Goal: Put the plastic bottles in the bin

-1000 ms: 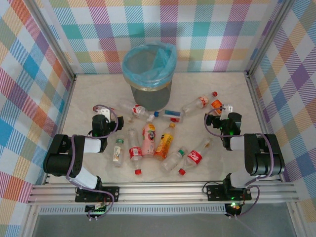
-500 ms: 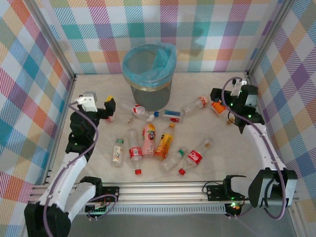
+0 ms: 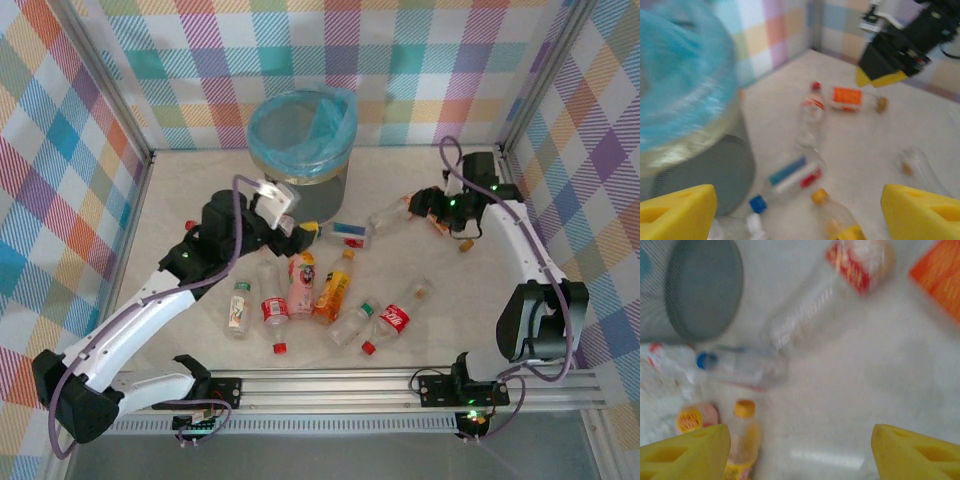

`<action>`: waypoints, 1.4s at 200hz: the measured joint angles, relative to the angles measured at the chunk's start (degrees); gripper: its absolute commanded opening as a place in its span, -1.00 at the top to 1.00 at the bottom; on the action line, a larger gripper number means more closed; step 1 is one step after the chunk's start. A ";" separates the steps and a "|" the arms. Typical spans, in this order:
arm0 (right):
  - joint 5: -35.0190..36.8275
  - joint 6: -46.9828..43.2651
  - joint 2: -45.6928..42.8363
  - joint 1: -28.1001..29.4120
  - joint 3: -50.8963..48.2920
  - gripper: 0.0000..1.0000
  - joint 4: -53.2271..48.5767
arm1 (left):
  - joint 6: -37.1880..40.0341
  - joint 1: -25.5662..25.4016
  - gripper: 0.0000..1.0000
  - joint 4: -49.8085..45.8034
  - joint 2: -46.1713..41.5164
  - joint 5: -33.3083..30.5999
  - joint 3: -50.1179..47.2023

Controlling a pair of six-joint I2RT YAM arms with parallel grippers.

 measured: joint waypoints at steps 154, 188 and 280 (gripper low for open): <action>4.50 25.44 -21.55 5.73 -31.85 -0.73 -0.98 | 10.51 -12.04 -0.78 -3.37 13.31 4.28 1.57; 4.37 27.15 -14.58 5.73 -32.15 -0.73 3.76 | 10.49 -12.44 -0.78 -1.84 13.51 4.20 1.57; 4.83 26.12 -5.86 5.73 -32.04 -0.25 8.44 | 11.43 -12.48 -0.79 -1.81 13.51 2.03 1.53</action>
